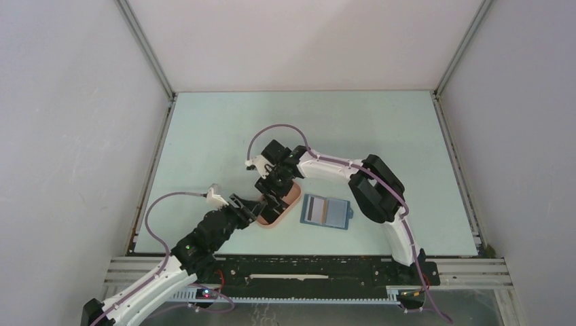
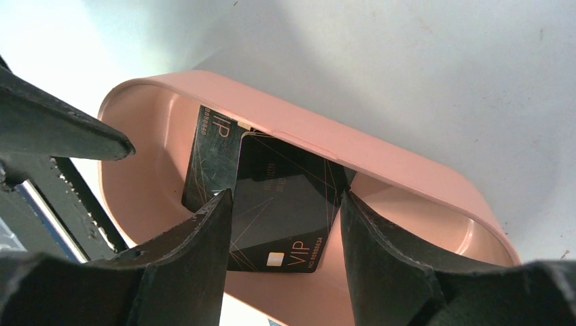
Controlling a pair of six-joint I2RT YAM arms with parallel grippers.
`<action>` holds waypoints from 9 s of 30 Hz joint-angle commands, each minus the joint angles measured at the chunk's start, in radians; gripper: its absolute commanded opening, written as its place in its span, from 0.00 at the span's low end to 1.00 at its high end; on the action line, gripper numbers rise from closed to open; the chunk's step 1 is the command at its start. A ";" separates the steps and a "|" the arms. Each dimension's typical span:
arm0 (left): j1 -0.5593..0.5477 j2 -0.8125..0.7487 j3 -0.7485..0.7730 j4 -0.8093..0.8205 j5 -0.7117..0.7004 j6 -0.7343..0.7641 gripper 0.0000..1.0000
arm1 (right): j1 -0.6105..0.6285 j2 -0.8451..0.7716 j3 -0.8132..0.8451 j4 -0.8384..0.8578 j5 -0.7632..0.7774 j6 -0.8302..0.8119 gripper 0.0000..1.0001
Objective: Put the credit cards into the card holder
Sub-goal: Pick up the credit card from the storage box.
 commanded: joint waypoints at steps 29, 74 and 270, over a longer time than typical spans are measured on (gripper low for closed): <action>0.006 0.330 0.019 0.172 -0.083 -0.365 0.61 | -0.111 -0.004 -0.031 -0.031 -0.279 0.020 0.39; 0.062 0.945 0.215 0.290 -0.004 -0.575 0.36 | -0.077 -0.048 -0.018 -0.054 -0.310 -0.018 0.42; 0.125 0.639 -0.025 0.518 0.136 -0.077 0.01 | -0.325 -0.456 -0.072 -0.259 -0.529 -0.374 0.67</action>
